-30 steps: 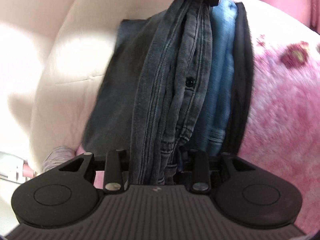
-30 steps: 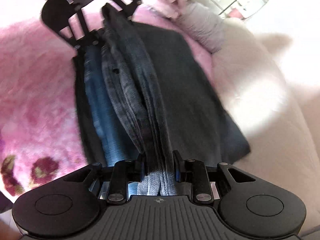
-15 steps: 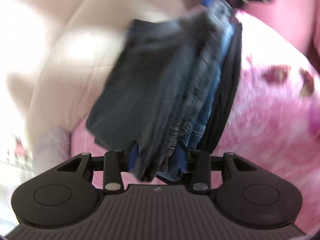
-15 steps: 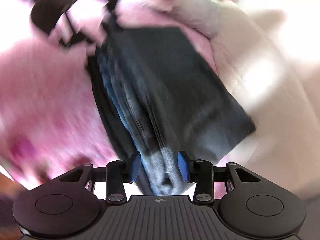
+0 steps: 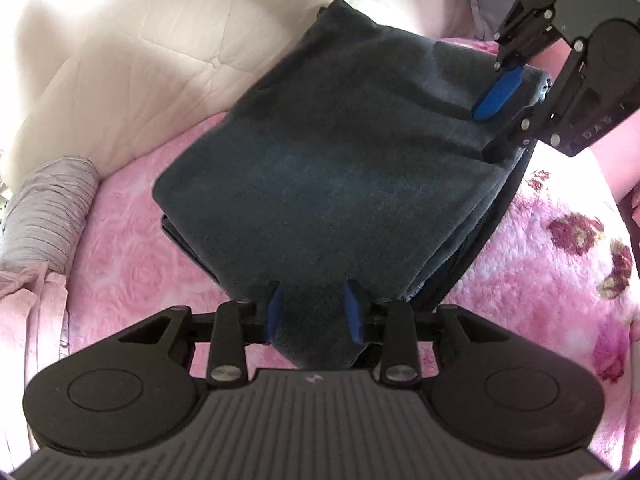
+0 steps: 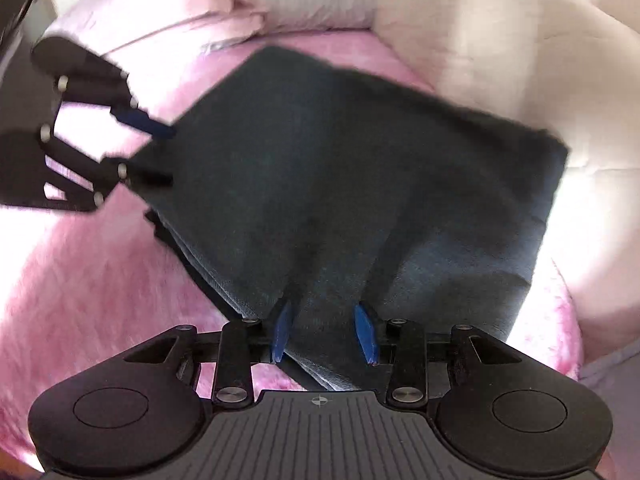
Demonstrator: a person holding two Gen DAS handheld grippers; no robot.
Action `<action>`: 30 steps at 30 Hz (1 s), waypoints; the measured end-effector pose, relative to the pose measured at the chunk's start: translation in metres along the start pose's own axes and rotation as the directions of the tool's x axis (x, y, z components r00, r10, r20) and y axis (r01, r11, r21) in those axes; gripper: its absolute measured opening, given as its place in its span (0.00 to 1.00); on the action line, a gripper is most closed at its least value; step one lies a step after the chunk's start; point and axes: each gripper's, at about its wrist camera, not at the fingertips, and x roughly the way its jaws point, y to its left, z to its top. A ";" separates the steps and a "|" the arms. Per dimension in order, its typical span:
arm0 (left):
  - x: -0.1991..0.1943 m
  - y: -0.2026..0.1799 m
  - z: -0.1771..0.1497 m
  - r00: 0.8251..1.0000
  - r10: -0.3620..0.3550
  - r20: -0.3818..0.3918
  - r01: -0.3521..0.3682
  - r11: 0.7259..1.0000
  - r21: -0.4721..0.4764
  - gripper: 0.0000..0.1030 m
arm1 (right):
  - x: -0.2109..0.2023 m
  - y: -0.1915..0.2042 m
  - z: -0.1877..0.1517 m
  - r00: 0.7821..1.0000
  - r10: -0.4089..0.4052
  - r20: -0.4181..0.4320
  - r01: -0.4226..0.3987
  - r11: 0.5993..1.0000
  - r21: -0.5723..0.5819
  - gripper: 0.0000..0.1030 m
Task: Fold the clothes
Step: 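Lower the jeans bundle onto the stack of folded jeans with both grippers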
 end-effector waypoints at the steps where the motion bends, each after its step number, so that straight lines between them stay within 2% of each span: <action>1: -0.001 0.000 -0.001 1.000 -0.001 -0.002 0.001 1.000 -0.003 0.28 | 0.002 -0.001 0.003 1.000 0.001 -0.003 -0.001 1.000 -0.015 0.39; 7: -0.003 0.017 0.021 1.000 -0.012 -0.008 0.011 1.000 -0.028 0.28 | -0.025 -0.019 0.023 1.000 -0.003 0.027 0.002 1.000 0.027 0.39; 10: 0.001 0.041 0.039 1.000 0.017 0.014 -0.016 0.998 -0.065 0.28 | -0.037 -0.044 0.038 0.995 -0.063 0.079 0.059 0.997 0.058 0.39; 13: 0.017 0.065 0.055 0.999 0.036 0.011 -0.035 0.995 -0.094 0.28 | -0.031 -0.080 0.053 0.988 -0.129 0.088 0.118 0.986 0.116 0.39; 16: 0.043 0.081 0.061 0.999 0.029 -0.031 -0.032 0.993 -0.114 0.27 | -0.018 -0.114 0.069 0.979 -0.174 0.103 0.158 0.977 0.145 0.38; 19: 0.065 0.086 0.058 0.997 0.008 -0.070 -0.017 0.991 -0.133 0.27 | 0.010 -0.145 0.084 0.974 -0.214 0.078 0.195 0.961 0.196 0.29; 20: 0.067 0.086 0.058 0.998 0.010 -0.068 -0.019 0.990 -0.137 0.27 | 0.021 -0.155 0.088 0.972 -0.225 0.064 0.208 0.956 0.207 0.29; 24: 0.075 0.087 0.055 0.998 0.012 -0.065 -0.022 0.988 -0.155 0.27 | 0.055 -0.180 0.094 0.986 -0.166 0.023 0.155 0.958 0.241 0.29; 26: 0.076 0.090 0.055 0.998 0.000 -0.067 -0.011 0.986 -0.163 0.27 | 0.052 -0.183 0.098 0.987 -0.162 0.017 0.153 0.959 0.240 0.30; 30: 0.066 0.094 0.053 0.998 -0.020 -0.059 0.010 0.986 -0.166 0.27 | 0.023 -0.181 0.088 0.990 -0.130 0.050 0.108 0.942 0.317 0.30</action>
